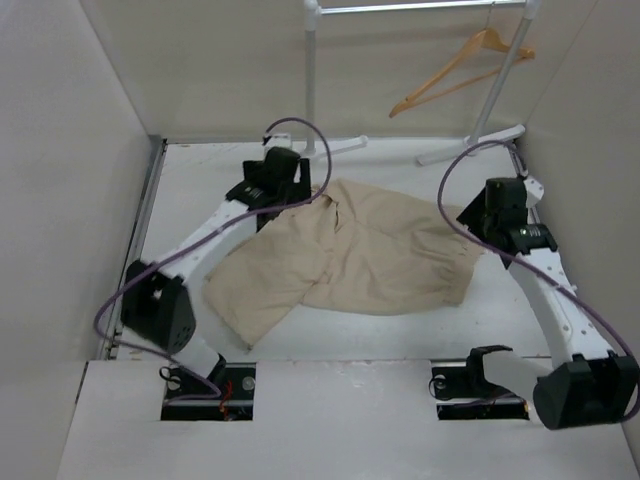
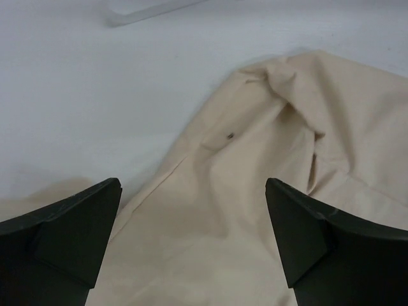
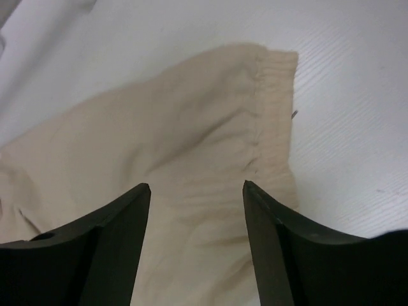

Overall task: Place the trousers on the hanger
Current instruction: Flatten out the trousers at the center of the board.

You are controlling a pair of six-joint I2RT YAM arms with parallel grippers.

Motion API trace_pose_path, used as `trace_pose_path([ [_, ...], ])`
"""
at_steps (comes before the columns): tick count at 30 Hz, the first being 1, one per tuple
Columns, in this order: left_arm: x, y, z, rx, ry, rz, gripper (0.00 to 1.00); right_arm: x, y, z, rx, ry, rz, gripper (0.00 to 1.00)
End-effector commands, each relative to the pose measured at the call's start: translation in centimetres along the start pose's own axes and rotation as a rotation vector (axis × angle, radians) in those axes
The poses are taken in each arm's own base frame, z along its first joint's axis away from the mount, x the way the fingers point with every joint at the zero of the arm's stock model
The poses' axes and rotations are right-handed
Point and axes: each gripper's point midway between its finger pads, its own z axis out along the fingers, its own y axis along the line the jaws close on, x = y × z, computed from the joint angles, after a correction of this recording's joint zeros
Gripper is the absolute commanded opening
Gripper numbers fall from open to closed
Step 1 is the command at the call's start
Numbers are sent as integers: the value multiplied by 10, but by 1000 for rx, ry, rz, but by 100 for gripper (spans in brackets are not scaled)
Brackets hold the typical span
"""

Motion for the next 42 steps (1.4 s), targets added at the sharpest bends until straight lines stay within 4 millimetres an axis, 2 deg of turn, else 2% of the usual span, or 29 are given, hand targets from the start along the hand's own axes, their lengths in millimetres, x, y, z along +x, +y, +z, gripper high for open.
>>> trace_pose_path([
  [1,24,81,-51,-116,-65,-201,100,61,23,-23,-183,80,-59,50],
  [2,32,87,-56,-120,-61,-223,100,86,20,-26,-198,129,-76,33],
  [3,48,101,-67,-137,-50,-255,100,119,15,-32,-223,199,-92,11],
  [4,61,110,-76,-150,-35,-272,98,138,14,-38,-243,245,-102,5],
  [5,74,117,-87,-162,-21,-289,89,157,11,-46,-262,287,-116,4],
  [7,109,135,-109,-203,7,-348,39,184,6,-59,-290,344,-137,7],
  [8,121,140,-114,-218,27,-375,33,191,6,-63,-302,359,-149,10],
  [9,146,151,-124,-261,81,-416,30,199,5,-68,-313,375,-169,17],
  [10,172,165,-132,-323,132,-461,31,207,5,-73,-323,392,-198,24],
  [11,192,174,-136,-364,161,-517,41,210,6,-75,-330,399,-212,28],
  [12,201,179,-139,-394,171,-566,48,212,9,-76,-341,404,-228,32],
  [13,213,188,-142,-441,168,-658,60,214,11,-77,-344,412,-242,34],
  [15,228,198,-141,-495,157,-788,72,214,17,-77,-353,415,-264,37],
  [16,234,202,-137,-514,161,-826,74,214,18,-78,-358,417,-272,38],
  [21,260,186,-99,-419,225,-962,67,213,25,-82,-387,423,-297,43],
  [24,270,178,-89,-387,249,-974,56,211,28,-83,-403,417,-306,44],
  [25,275,176,-86,-377,252,-975,50,209,28,-84,-407,415,-307,44],
  [26,276,177,-85,-379,250,-974,48,209,28,-84,-409,415,-308,44],
  [27,280,180,-84,-388,241,-977,42,209,31,-84,-420,415,-307,44],
  [29,277,183,-79,-380,205,-988,35,210,37,-86,-439,418,-300,44],
  [31,271,188,-73,-377,165,-1006,23,213,44,-90,-468,427,-300,44],
  [32,270,189,-72,-375,159,-1009,21,214,46,-92,-474,430,-302,44],
  [35,253,191,-65,-352,111,-1021,9,216,53,-96,-493,432,-308,44],
  [36,237,191,-66,-336,83,-1019,4,216,53,-96,-494,432,-309,44],
  [38,200,185,-80,-285,22,-989,2,214,53,-98,-500,426,-310,44],
  [39,187,185,-87,-277,-5,-983,1,214,52,-98,-504,426,-310,44],
  [40,161,183,-105,-256,-59,-966,1,212,51,-98,-508,420,-302,44],
  [42,132,181,-127,-233,-121,-936,1,208,48,-96,-505,409,-294,44],
])
